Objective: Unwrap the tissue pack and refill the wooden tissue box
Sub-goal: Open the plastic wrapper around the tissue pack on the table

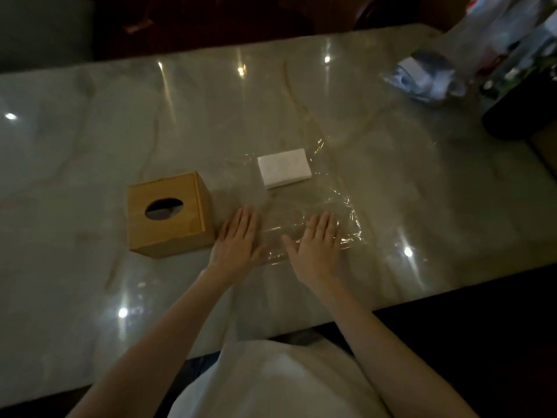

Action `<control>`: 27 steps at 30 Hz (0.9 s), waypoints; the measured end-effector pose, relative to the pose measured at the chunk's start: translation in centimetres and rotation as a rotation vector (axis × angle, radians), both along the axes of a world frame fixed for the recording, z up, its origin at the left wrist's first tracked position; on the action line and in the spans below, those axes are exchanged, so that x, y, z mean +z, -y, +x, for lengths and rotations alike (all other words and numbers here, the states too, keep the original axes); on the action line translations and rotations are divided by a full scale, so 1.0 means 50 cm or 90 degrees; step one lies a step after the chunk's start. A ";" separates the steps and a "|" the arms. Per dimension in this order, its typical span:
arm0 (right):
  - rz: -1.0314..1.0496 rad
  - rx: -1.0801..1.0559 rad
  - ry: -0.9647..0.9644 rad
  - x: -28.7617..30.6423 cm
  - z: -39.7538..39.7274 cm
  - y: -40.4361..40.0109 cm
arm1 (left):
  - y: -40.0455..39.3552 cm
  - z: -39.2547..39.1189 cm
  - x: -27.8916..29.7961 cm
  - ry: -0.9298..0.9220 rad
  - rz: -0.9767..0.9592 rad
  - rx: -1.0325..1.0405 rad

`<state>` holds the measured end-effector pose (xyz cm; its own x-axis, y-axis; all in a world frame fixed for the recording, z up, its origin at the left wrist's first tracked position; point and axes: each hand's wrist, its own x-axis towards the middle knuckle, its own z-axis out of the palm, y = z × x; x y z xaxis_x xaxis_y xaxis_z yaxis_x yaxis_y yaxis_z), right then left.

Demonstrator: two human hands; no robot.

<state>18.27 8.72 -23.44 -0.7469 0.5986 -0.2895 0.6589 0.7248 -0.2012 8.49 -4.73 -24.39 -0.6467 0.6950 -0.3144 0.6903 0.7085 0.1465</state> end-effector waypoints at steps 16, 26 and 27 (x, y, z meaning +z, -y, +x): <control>0.086 0.060 0.022 -0.031 0.008 -0.090 | 0.004 0.098 -0.016 -0.016 0.121 0.058; 0.087 0.155 0.036 -0.013 0.003 -0.161 | 0.052 0.049 -0.006 -0.010 0.152 0.008; 0.102 0.151 0.037 -0.007 0.002 -0.156 | 0.053 0.046 -0.005 -0.007 0.150 -0.001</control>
